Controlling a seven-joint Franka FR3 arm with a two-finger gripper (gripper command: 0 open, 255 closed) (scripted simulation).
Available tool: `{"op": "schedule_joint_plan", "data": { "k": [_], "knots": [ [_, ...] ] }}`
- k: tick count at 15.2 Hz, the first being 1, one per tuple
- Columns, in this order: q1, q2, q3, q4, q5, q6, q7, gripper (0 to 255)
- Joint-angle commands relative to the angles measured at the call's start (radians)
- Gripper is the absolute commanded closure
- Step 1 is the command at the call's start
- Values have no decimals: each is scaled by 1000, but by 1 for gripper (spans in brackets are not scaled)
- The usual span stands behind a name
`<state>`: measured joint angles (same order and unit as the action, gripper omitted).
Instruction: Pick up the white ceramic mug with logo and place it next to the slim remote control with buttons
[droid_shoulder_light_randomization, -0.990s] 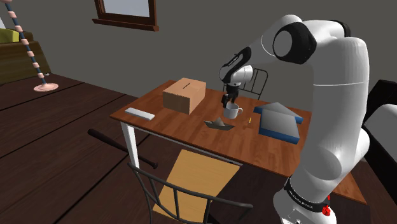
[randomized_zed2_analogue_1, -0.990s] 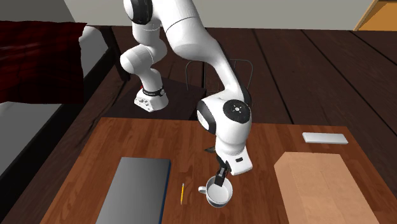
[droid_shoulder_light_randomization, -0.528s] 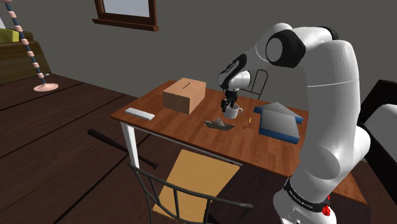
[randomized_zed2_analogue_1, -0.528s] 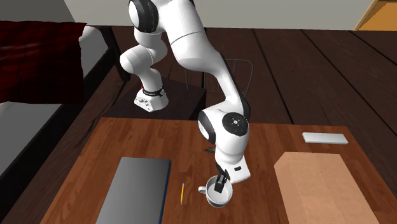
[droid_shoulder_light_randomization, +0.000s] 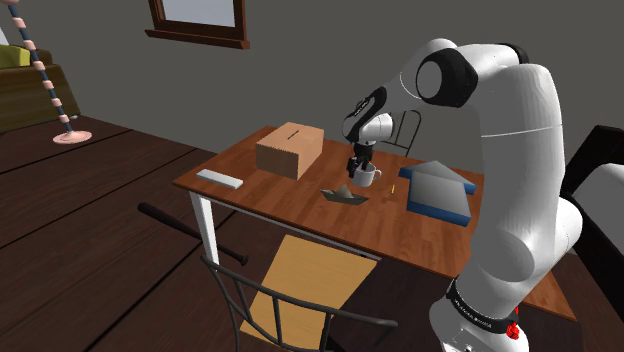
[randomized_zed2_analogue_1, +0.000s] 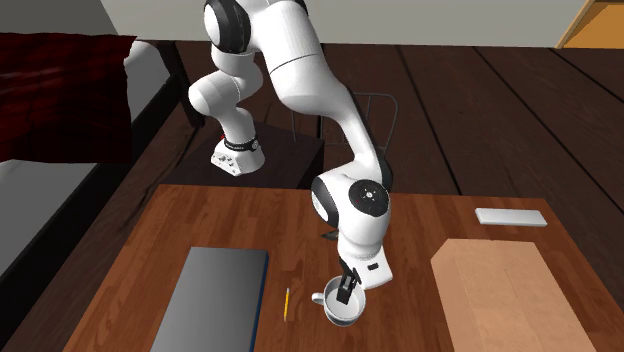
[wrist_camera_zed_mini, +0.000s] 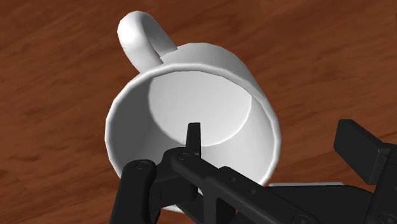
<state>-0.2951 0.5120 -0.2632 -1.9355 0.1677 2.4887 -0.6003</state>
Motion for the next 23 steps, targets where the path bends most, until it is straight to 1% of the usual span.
{"op": "schedule_joint_plan", "data": {
  "k": [1, 10, 23],
  "knots": [
    [0, 0, 0, 0, 0, 0, 0, 255],
    [0, 0, 0, 0, 0, 0, 0, 255],
    [22, -117, -30, 18, -46, -132, 27, 255]
  ]
}}
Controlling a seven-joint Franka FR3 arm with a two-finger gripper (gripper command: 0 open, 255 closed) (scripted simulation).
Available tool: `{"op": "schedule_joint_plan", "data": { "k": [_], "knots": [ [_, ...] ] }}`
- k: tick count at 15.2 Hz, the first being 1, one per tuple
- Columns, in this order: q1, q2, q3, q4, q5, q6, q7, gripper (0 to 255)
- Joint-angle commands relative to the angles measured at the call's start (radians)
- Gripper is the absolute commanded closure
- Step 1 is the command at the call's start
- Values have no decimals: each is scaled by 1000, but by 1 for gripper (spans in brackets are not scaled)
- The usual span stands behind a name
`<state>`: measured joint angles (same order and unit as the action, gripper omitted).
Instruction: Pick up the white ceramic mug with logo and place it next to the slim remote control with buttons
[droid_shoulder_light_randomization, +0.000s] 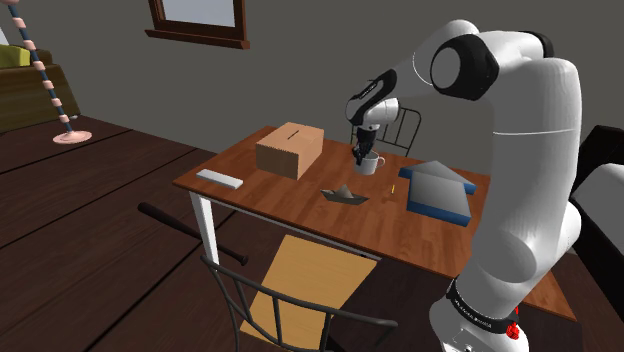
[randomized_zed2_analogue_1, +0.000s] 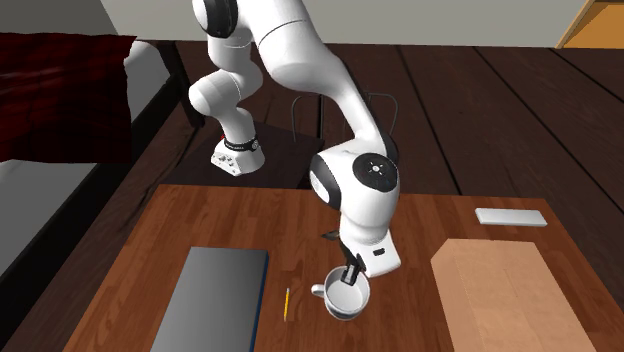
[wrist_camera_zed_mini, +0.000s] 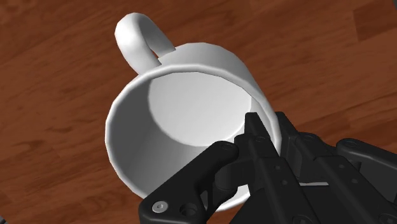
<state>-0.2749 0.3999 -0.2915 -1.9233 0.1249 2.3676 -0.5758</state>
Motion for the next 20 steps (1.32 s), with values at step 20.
{"op": "schedule_joint_plan", "data": {
  "k": [20],
  "knots": [
    [76, -113, 5, 82, -63, -190, 123, 255]
  ]
}}
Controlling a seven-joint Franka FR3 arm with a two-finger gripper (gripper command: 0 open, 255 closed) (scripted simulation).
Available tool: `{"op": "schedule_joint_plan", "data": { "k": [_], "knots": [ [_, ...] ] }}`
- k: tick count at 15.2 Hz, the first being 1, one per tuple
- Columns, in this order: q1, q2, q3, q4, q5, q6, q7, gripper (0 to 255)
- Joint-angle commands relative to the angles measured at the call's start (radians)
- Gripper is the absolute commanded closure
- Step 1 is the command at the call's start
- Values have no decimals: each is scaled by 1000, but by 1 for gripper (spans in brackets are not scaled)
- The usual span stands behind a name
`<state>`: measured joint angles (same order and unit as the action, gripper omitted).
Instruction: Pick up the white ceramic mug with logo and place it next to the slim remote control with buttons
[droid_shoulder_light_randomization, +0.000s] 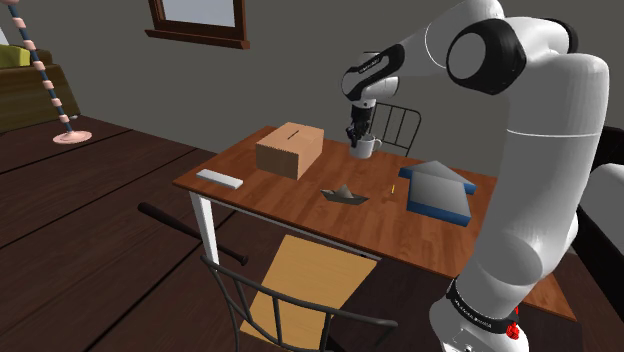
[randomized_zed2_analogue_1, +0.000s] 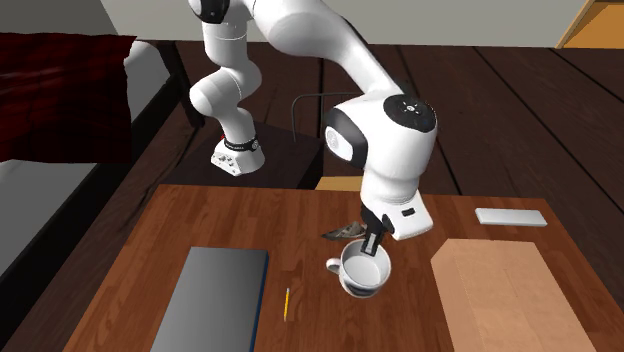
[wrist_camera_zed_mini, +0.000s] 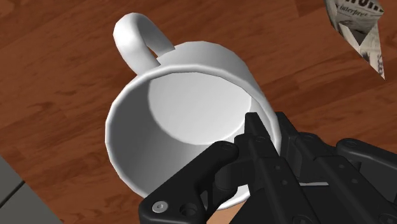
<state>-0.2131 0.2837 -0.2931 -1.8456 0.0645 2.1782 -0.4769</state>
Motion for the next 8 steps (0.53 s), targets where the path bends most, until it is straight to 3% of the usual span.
{"op": "schedule_joint_plan", "data": {
  "k": [1, 8],
  "knots": [
    [28, 6, 14, 9, -6, -3, 46, 255],
    [124, 47, 61, 74, -22, -29, 200, 255]
  ]
}}
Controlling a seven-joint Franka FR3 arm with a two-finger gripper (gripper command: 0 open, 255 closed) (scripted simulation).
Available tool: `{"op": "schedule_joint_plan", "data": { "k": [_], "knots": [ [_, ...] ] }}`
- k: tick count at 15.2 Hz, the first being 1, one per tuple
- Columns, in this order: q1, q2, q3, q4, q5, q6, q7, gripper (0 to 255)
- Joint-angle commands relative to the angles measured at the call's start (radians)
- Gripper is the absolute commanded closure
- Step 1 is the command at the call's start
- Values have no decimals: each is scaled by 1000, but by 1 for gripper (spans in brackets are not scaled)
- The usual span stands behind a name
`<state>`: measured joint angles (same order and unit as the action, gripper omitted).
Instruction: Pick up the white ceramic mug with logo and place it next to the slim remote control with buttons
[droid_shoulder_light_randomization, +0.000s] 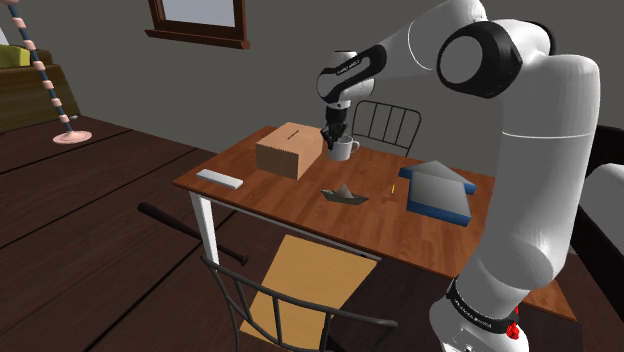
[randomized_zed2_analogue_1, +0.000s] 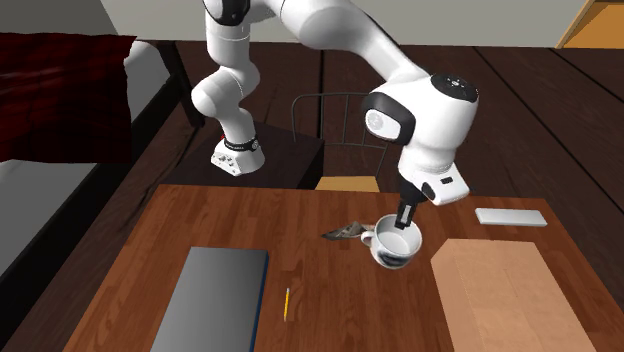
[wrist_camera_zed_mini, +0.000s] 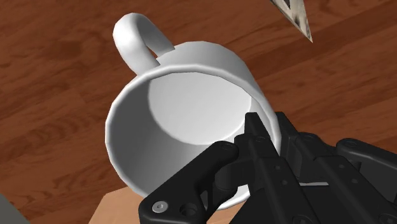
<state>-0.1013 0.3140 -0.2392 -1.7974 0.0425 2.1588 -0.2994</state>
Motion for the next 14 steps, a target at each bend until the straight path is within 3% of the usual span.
{"op": "schedule_joint_plan", "data": {
  "k": [1, 8, 14],
  "knots": [
    [25, 25, 14, 40, -2, -16, 43, 255],
    [113, 114, 56, 178, -10, -70, 182, 255],
    [181, 227, 86, 360, -13, -142, 289, 255]
  ]
}}
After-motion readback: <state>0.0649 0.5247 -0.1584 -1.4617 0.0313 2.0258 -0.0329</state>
